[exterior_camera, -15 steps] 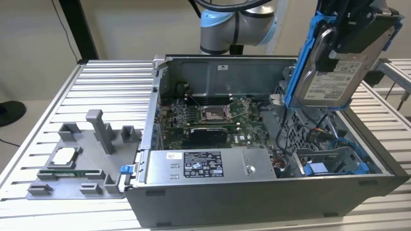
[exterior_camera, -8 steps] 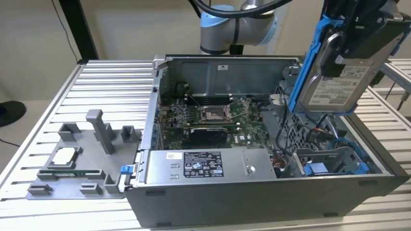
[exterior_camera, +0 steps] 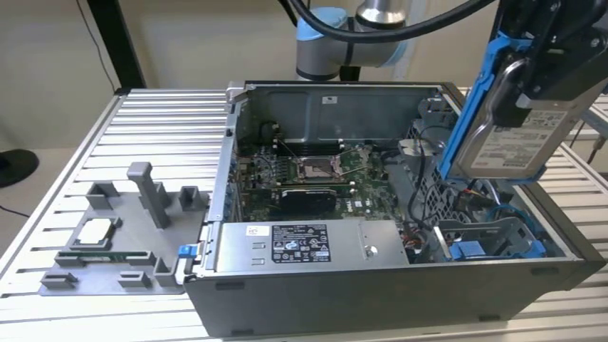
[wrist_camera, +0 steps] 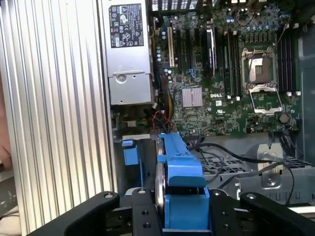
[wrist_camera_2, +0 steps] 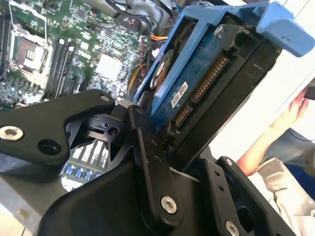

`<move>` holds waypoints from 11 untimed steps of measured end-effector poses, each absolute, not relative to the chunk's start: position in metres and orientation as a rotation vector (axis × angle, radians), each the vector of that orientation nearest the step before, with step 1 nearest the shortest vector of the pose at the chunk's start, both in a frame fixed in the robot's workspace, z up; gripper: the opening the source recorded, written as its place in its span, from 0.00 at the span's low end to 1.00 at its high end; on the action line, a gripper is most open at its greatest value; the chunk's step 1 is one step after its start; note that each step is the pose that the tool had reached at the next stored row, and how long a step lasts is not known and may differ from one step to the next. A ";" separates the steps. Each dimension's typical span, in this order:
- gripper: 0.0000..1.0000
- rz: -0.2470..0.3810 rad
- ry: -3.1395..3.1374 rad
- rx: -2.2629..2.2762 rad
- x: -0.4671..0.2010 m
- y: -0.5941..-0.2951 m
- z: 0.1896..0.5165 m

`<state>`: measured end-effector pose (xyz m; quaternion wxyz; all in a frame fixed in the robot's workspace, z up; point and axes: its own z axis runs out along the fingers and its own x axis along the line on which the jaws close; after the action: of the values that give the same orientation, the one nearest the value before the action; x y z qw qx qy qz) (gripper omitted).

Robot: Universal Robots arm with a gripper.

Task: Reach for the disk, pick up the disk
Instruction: 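Pick up the disk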

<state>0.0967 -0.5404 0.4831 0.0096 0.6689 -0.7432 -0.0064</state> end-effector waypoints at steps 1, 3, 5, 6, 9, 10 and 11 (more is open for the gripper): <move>0.00 -0.020 -2.321 2.089 0.097 -0.543 0.483; 0.00 -0.020 -2.321 2.089 0.097 -0.549 0.483; 0.00 -0.020 -2.321 2.089 0.097 -0.555 0.483; 0.00 -0.020 -2.321 2.089 0.098 -0.558 0.483; 0.00 -0.020 -2.321 2.089 0.098 -0.562 0.483; 0.00 -0.020 -2.321 2.089 0.098 -0.563 0.483; 0.00 -0.020 -2.321 2.089 0.098 -0.564 0.483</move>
<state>0.0976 -0.5638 0.4829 0.0096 0.6689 -0.7433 -0.0065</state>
